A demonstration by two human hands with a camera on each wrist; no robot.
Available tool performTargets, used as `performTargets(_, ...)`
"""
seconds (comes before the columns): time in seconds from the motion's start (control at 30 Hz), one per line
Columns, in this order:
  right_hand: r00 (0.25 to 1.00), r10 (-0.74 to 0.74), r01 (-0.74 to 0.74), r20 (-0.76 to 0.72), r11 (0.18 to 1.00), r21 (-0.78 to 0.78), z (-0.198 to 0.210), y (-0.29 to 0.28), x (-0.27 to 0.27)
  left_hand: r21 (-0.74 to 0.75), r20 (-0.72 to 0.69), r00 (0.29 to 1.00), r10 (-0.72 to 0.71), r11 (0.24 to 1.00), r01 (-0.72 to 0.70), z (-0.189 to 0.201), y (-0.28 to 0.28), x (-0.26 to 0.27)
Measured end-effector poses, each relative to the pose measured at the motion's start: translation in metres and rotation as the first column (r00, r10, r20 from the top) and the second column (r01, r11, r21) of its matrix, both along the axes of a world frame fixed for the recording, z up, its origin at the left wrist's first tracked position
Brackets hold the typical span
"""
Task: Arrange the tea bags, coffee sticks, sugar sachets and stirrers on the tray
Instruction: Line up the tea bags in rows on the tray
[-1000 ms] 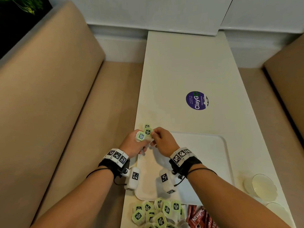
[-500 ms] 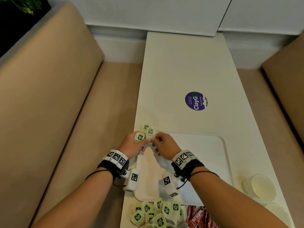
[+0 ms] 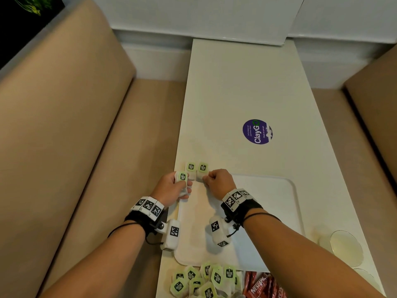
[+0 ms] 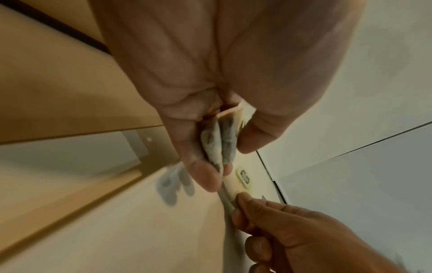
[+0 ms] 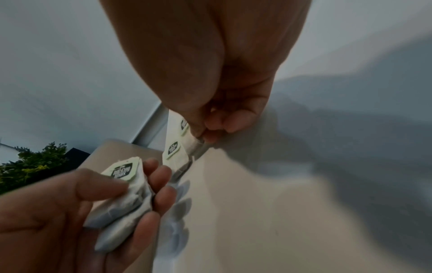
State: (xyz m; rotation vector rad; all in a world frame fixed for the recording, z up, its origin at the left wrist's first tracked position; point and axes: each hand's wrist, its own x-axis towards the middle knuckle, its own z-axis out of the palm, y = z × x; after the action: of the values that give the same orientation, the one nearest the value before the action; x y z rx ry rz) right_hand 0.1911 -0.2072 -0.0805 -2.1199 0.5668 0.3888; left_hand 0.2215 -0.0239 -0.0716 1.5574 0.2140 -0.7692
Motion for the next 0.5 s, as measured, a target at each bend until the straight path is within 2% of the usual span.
performTargets(0.23, 0.999, -0.008, 0.007, -0.037, 1.000, -0.029, -0.0007, 0.0016, 0.0054, 0.011, -0.029, 0.999, 0.028, 1.000, -0.028, 0.0034, -0.0026, -0.0002)
performTargets(0.5, 0.999, -0.034, 0.030, -0.035, 0.995, -0.097, -0.0007, 0.0040, 0.0092, 0.041, 0.013, 1.000, 0.003, 0.999, -0.004, -0.0028, -0.0051, 0.0045)
